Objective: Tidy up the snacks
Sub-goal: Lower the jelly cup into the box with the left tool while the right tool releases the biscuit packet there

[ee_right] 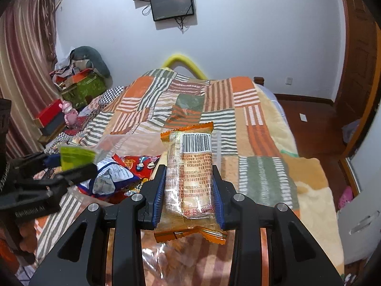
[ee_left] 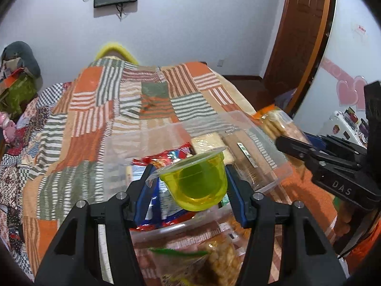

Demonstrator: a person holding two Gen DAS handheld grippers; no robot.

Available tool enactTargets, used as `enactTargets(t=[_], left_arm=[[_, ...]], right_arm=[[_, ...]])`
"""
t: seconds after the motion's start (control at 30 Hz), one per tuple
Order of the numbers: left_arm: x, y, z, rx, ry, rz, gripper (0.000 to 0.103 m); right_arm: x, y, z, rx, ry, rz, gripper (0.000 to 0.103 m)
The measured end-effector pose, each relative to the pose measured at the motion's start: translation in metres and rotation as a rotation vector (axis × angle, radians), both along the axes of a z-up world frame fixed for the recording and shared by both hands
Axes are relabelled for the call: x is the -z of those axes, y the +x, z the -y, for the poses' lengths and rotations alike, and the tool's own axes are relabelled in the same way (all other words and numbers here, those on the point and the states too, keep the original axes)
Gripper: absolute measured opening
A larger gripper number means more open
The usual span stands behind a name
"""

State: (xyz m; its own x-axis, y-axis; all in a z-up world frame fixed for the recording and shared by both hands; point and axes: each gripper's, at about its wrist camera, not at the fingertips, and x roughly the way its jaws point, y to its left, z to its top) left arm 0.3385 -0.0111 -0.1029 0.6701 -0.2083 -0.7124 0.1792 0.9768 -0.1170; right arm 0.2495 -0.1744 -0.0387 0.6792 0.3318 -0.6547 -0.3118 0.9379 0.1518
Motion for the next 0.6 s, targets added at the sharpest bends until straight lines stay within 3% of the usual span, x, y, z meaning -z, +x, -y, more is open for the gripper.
enactTargets(t=[0.3, 0.6], left_arm=[[0.028, 0.026, 0.011, 0.036, 0.006, -0.064, 0.057], [0.034, 0.031, 0.008, 0.029, 0.017, -0.078, 0.057]], right_arm=[[0.022, 0.015, -0.013, -0.033, -0.031, -0.056, 0.032], [0.029, 0.021, -0.021, -0.067, -0.062, -0.079, 0.032]])
